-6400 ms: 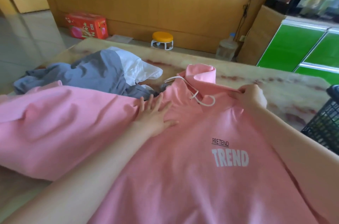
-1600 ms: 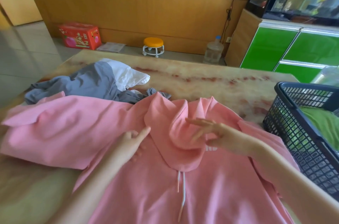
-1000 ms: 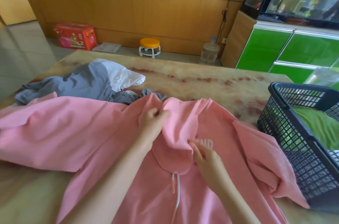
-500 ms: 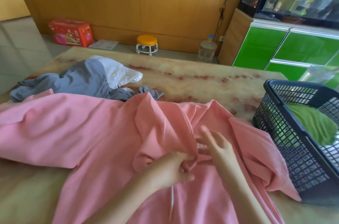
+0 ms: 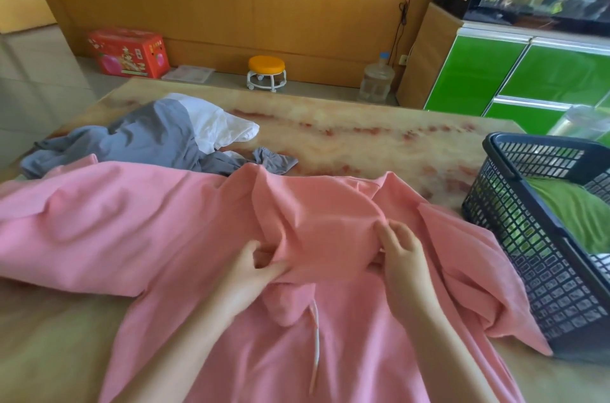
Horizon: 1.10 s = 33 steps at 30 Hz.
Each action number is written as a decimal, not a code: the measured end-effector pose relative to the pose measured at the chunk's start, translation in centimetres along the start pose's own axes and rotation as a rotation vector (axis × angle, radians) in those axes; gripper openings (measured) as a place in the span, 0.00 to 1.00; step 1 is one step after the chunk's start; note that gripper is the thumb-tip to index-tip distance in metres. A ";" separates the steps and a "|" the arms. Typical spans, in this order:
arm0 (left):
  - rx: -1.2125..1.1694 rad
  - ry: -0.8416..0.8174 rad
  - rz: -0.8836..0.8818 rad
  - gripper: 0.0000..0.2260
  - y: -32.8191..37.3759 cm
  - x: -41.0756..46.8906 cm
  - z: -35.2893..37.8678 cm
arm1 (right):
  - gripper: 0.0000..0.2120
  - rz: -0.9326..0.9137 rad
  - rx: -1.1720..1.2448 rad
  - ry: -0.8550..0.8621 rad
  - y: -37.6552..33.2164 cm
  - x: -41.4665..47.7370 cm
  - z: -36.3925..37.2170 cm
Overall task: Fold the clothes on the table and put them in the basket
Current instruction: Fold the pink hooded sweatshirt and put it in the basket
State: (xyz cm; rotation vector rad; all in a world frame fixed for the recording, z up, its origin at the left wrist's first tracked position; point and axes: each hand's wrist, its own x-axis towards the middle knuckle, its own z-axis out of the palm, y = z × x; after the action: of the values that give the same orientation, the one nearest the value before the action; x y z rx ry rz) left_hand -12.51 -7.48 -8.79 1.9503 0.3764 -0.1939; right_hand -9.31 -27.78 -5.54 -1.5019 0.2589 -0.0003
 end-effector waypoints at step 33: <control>-0.558 -0.044 -0.184 0.14 1.5 4.7 -1.5 | 0.12 -0.030 0.090 -0.179 -1.7 -1.0 -1.1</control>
State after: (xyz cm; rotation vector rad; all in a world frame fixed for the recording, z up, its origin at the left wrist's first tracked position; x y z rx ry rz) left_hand -7.62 -5.84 -8.30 1.3608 0.5196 -0.2228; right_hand -10.25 -28.85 -3.72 -1.4066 0.0910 0.0971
